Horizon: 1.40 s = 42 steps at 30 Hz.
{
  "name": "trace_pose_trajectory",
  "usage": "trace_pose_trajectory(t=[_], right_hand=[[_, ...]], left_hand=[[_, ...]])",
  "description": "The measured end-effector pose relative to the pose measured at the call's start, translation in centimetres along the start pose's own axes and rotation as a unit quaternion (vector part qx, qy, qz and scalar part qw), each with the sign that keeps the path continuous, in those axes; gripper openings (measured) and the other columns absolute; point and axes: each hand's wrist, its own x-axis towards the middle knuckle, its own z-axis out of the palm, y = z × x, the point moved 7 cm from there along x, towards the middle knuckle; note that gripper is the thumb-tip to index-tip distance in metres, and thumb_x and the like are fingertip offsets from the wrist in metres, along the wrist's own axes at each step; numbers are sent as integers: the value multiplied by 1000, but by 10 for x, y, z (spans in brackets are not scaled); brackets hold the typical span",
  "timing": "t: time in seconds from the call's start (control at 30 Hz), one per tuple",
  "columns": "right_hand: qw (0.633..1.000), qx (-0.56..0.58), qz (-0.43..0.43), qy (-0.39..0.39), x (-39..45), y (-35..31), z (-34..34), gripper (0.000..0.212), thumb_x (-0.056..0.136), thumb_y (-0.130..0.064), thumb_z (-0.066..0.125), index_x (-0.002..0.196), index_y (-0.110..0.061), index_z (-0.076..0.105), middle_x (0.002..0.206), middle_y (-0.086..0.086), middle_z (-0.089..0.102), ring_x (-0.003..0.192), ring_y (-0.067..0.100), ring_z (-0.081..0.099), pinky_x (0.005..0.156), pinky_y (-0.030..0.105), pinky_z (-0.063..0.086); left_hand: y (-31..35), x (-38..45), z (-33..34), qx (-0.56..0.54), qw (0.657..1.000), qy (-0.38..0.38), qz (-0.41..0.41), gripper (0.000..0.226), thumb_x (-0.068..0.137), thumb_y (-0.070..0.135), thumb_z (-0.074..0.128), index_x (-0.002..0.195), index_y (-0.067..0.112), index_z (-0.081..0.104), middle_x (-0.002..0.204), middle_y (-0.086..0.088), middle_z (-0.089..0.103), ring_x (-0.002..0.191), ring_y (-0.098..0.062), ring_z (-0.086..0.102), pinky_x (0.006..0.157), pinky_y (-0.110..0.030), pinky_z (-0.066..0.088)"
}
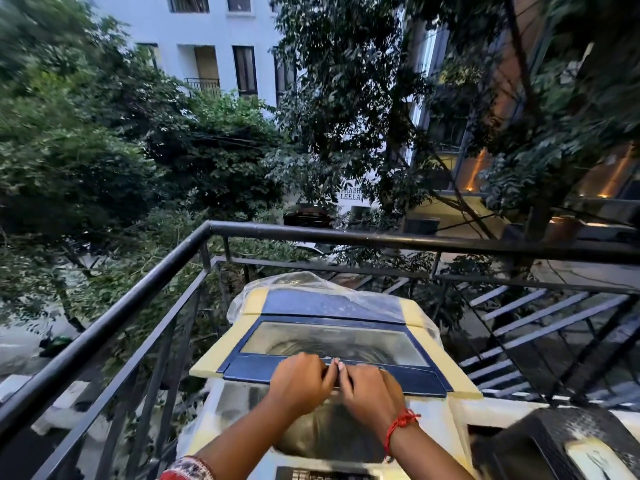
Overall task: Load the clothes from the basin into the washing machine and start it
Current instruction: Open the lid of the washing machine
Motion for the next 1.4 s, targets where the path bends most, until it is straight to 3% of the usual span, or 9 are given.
trace_pose_trajectory(t=[0.1, 0.4, 0.57, 0.77, 0.9, 1.03, 1.1, 1.2, 1.4], right_hand=[[999, -11, 1, 32, 20, 1, -21, 52, 98, -45, 25, 85, -21, 70, 88, 2, 73, 81, 19, 68, 67, 35, 46], [996, -50, -1, 74, 90, 6, -69, 56, 98, -45, 27, 83, -13, 70, 89, 9, 73, 84, 30, 67, 64, 36, 44], [995, -60, -13, 83, 125, 9, -83, 58, 98, -45, 24, 72, -14, 66, 78, 6, 72, 75, 29, 67, 61, 36, 47], [992, -71, -12, 104, 164, 13, -101, 57, 100, -41, 27, 71, -12, 67, 76, 9, 71, 73, 32, 66, 55, 33, 34], [991, -76, -9, 112, 192, 19, -104, 55, 99, -41, 29, 68, -13, 66, 75, 8, 71, 70, 31, 66, 54, 33, 36], [991, -66, -7, 115, 222, 27, -107, 55, 97, -41, 30, 63, -13, 63, 69, 8, 68, 66, 30, 65, 52, 32, 35], [992, -59, -7, 111, 235, 31, -108, 54, 97, -40, 31, 60, -12, 59, 69, 9, 67, 66, 30, 64, 52, 31, 35], [993, -50, -10, 105, 254, 38, -107, 52, 97, -39, 32, 56, -14, 52, 68, 11, 67, 64, 31, 63, 52, 31, 34], [995, -43, 3, 87, 298, 55, -100, 53, 98, -38, 32, 55, -12, 52, 64, 10, 62, 57, 27, 49, 53, 30, 31]], left_hand=[[6, 19, -25, -7, 1000, 18, 9, 69, 94, 58, 27, 60, 9, 61, 54, -4, 61, 51, -19, 58, 45, -28, 37], [14, 85, -81, 38, 997, 59, 36, 60, 98, 50, 31, 55, 11, 49, 60, -12, 58, 63, -31, 60, 51, -32, 29], [13, 121, -98, 52, 995, 66, 48, 65, 95, 54, 28, 50, 10, 46, 46, -4, 46, 47, -27, 49, 44, -30, 28], [10, 158, -113, 53, 993, 97, 45, 67, 95, 54, 28, 50, 10, 52, 43, -2, 45, 43, -25, 49, 44, -28, 39], [4, 180, -123, 25, 989, 144, 9, 61, 94, 51, 32, 52, 12, 52, 48, -2, 55, 47, -24, 54, 44, -25, 37], [-13, 202, -127, -33, 981, 168, -86, 63, 91, 55, 34, 52, 10, 53, 53, -3, 61, 49, -26, 57, 45, -25, 39], [-19, 214, -128, -38, 978, 168, -114, 61, 90, 56, 36, 53, 11, 52, 55, -3, 61, 51, -26, 56, 44, -24, 32], [-21, 235, -130, -27, 980, 159, -114, 57, 91, 53, 38, 54, 12, 53, 53, 0, 55, 48, -21, 48, 43, -24, 24], [-33, 282, -124, -42, 981, 153, -111, 55, 93, 48, 40, 53, 12, 50, 51, 0, 52, 46, -19, 47, 44, -24, 25]])
